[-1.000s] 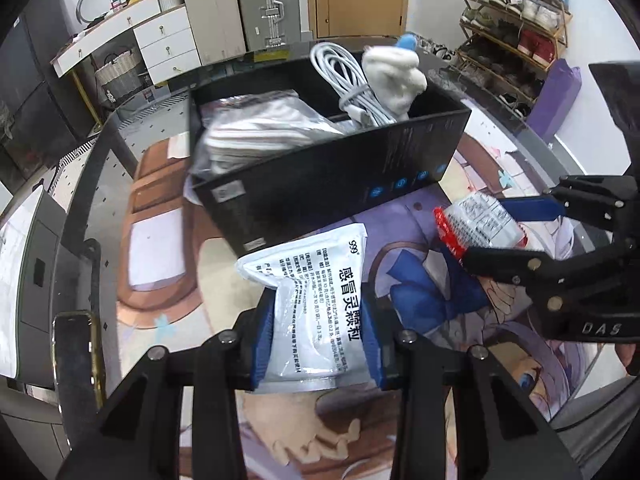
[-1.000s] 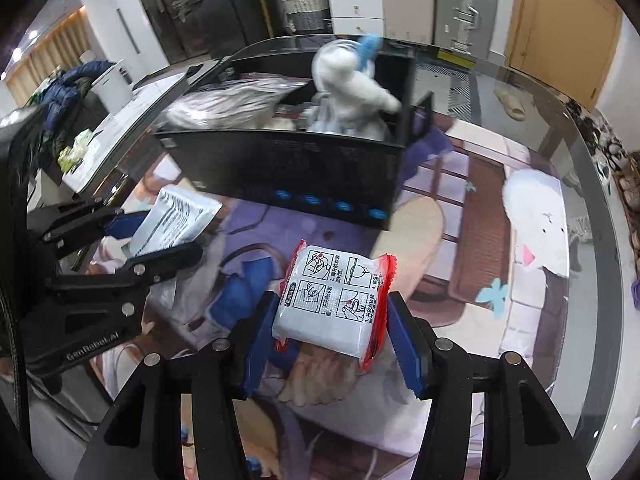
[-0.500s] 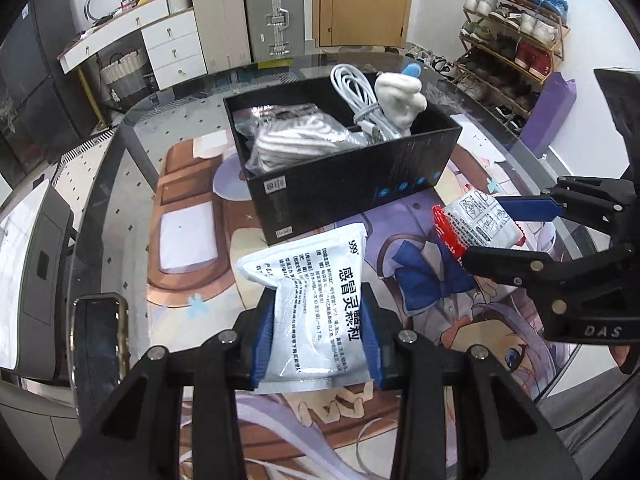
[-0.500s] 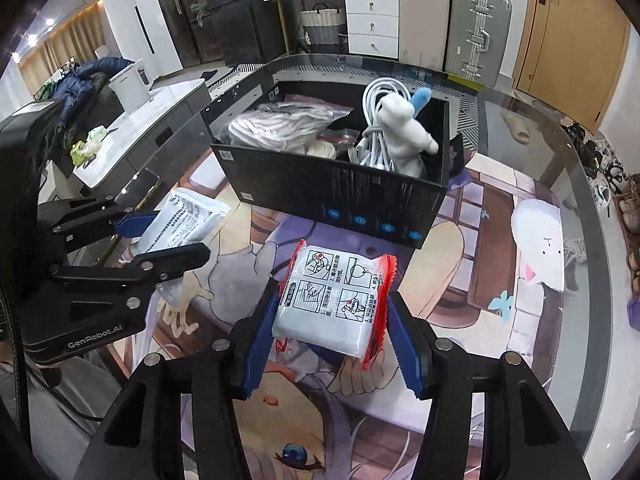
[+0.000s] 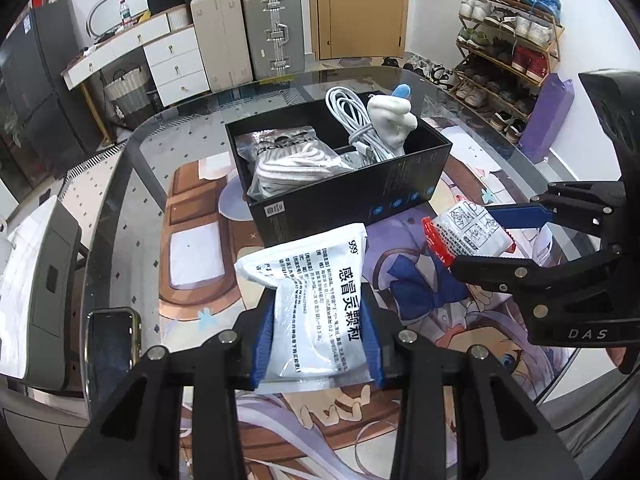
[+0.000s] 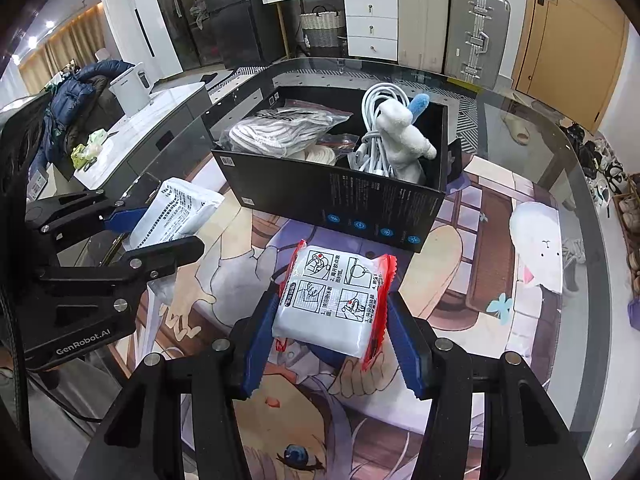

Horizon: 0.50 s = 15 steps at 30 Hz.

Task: Organize soft objects
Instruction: 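Lift white packet with left tool while right tool carries red-edged packet toward box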

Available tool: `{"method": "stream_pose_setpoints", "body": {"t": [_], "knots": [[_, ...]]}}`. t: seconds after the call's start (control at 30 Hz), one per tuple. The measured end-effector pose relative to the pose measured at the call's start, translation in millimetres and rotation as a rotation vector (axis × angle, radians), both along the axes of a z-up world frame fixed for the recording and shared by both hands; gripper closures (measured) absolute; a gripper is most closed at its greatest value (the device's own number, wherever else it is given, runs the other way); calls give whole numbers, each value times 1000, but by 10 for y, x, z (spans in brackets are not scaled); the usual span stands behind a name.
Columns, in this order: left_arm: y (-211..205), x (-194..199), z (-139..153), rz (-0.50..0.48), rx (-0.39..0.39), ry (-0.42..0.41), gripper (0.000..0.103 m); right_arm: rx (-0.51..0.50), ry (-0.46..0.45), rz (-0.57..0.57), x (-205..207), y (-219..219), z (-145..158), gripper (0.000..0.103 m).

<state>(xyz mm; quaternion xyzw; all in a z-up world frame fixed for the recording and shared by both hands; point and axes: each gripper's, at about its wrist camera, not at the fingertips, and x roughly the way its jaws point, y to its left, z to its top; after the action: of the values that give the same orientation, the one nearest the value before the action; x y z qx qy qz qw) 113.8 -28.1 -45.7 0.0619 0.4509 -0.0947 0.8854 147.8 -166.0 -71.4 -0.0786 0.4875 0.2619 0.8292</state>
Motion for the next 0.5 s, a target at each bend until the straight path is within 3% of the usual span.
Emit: {"method": "stream_pose_setpoints", "body": {"t": [0.5], "knots": [[36,-102,299,1,4,-103,66,61,-84,-23,-54,-125,370,48]]}}
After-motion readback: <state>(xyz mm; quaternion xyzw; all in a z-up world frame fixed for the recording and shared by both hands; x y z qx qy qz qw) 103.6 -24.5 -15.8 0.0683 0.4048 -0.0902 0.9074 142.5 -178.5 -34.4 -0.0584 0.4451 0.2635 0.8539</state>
